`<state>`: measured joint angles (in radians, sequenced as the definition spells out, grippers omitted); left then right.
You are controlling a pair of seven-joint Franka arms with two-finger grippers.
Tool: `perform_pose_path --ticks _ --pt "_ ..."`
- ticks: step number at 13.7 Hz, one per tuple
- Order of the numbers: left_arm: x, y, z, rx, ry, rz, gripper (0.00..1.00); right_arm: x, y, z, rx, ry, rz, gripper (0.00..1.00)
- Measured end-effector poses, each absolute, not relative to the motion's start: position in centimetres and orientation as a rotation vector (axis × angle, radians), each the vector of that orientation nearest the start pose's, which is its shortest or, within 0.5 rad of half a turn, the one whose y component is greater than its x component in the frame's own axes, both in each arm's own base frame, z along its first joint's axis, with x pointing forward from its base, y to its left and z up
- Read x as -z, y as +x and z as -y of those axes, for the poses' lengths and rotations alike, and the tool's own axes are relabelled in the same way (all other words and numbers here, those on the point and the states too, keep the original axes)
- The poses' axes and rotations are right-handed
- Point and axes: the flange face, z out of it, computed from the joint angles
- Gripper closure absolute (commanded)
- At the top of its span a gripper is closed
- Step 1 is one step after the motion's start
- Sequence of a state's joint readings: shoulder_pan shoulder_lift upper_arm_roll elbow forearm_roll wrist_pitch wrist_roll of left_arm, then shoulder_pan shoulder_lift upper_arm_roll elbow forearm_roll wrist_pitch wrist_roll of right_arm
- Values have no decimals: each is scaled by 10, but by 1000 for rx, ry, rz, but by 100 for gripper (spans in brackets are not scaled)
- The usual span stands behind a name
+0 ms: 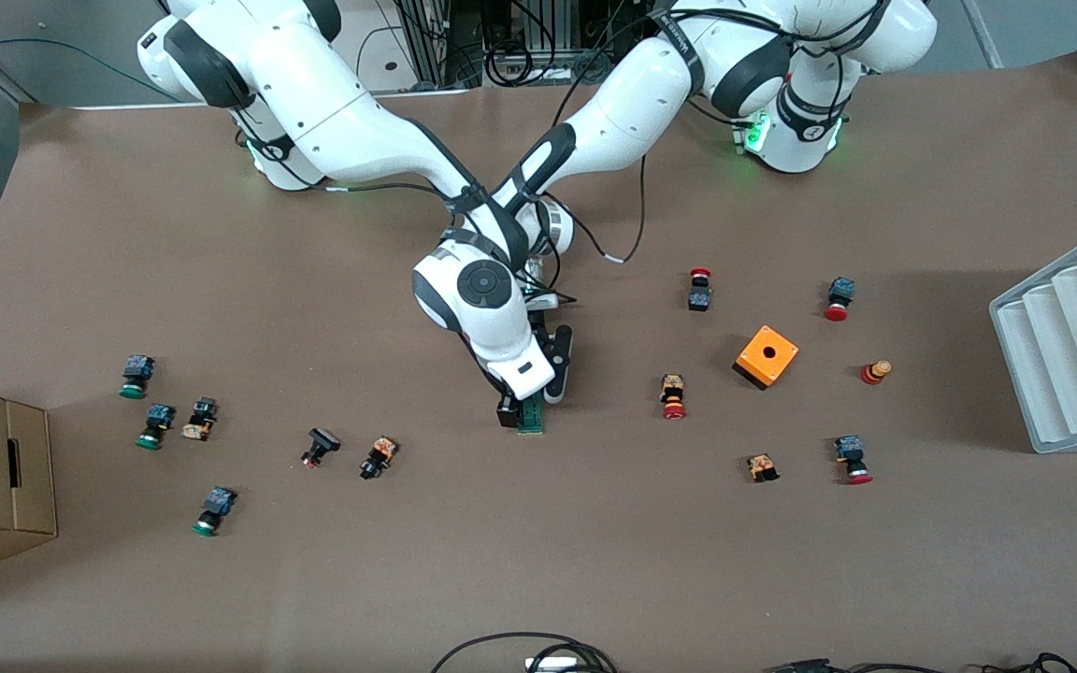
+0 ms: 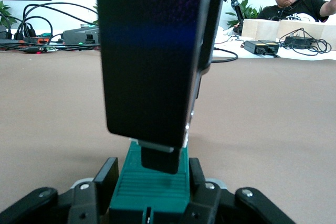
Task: Close load switch with both arms
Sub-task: 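Push the white slider along the pins with the right gripper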
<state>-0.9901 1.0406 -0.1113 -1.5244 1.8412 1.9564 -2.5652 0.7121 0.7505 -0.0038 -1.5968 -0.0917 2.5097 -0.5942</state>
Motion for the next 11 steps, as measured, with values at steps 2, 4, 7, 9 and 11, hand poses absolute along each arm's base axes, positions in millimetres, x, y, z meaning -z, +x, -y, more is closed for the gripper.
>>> perform_pose_path --ticks 2,4,7,9,11 --pt "-49 369 566 1887 -2470 140 38 -206 539 -465 265 -2459 2021 17" --pt "-49 369 566 1887 -2470 140 38 -207 538 -466 267 -2458 2023 19" --pt "-49 369 566 1887 -2470 140 38 -208 538 -467 268 -2458 2025 24" --pt "-49 369 566 1887 -2470 140 38 -209 538 -467 270 -2458 2024 24" --pt "-49 369 566 1887 -2470 140 38 -209 538 -467 271 -2460 2023 24"
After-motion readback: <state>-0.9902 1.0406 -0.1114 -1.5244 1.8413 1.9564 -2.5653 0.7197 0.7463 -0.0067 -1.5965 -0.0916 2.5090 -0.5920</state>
